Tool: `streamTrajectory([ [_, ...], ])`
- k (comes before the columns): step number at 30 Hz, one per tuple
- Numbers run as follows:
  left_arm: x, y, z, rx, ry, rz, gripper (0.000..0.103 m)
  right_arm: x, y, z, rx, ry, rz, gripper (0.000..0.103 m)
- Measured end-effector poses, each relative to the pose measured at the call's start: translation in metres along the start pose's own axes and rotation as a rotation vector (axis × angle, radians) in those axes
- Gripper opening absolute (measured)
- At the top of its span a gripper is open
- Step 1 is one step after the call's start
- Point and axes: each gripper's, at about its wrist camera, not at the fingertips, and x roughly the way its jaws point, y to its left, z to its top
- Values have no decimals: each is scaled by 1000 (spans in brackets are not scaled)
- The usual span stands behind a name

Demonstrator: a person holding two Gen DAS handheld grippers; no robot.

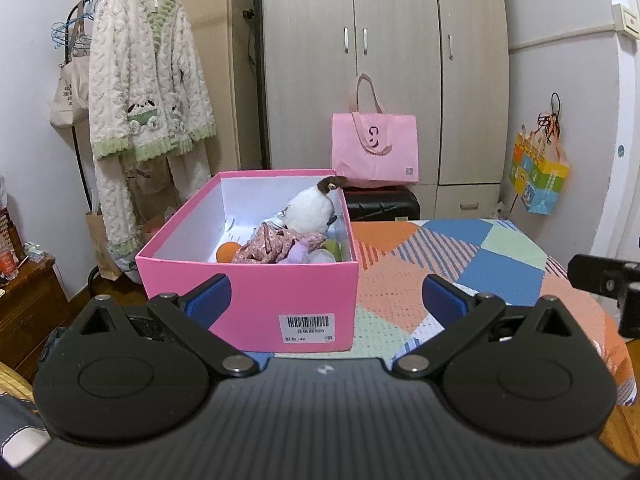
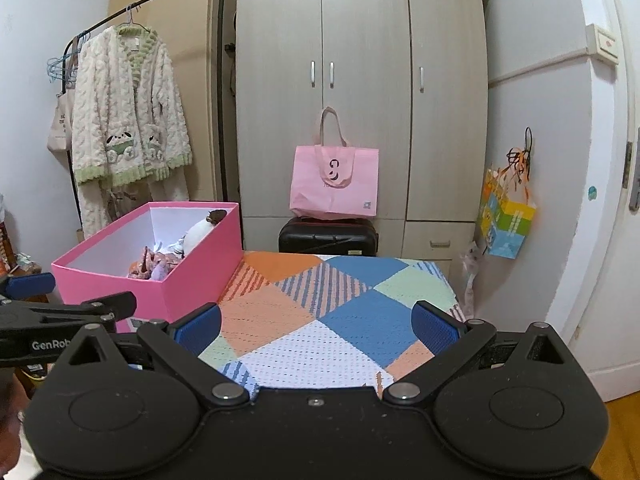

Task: Organize soft objects

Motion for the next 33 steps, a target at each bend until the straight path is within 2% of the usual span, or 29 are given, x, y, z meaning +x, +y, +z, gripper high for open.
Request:
streamTrajectory([
  [19, 6, 0, -5, 2, 11, 15, 103, 8, -5, -7, 9, 5, -31, 103],
  [28, 6, 5, -7, -25, 27, -39, 103, 8, -6, -6, 5, -2, -35, 103],
  [33, 4, 6, -8, -26, 17, -21, 103, 8, -3, -8, 7, -2, -42, 103],
])
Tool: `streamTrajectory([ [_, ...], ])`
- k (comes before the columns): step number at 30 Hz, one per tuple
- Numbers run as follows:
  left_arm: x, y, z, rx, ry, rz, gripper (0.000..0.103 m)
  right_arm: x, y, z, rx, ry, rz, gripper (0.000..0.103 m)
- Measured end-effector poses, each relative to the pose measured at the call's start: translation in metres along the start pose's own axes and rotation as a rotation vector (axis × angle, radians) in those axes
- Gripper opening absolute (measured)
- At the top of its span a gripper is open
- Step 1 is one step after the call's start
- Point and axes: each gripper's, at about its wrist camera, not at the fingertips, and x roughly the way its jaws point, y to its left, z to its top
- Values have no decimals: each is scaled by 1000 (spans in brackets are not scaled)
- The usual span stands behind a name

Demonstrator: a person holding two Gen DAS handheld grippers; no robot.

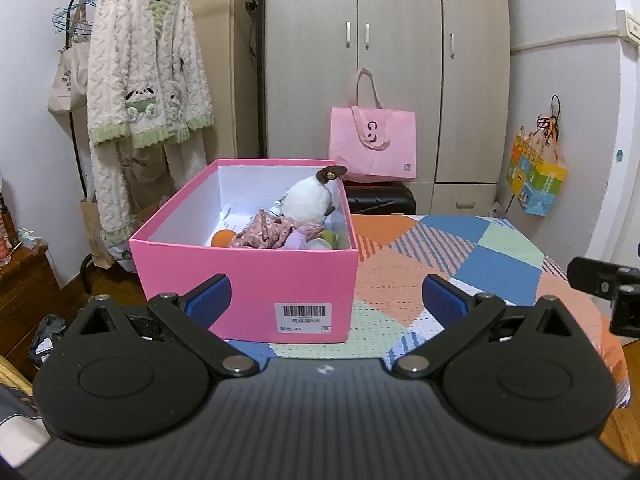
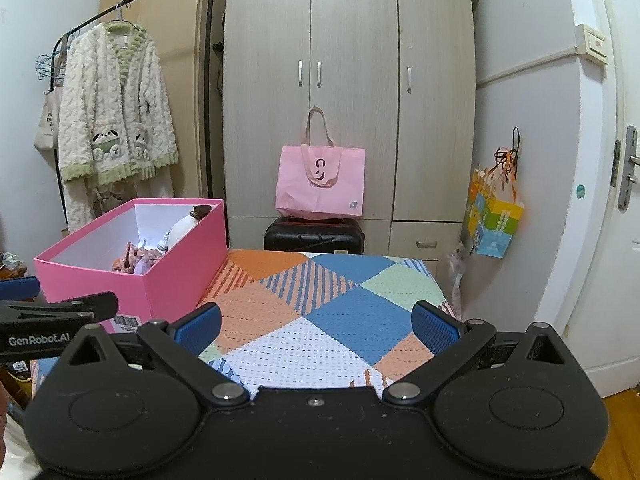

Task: Organize soft objects

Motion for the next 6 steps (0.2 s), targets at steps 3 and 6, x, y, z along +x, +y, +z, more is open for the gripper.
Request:
streamTrajectory([
  [3, 1, 0, 0, 1, 4, 3, 103, 0, 1, 0, -1, 0, -2, 103],
  [6, 1, -1, 0, 5, 7, 0, 103, -1, 1, -1, -2, -3, -5, 103],
])
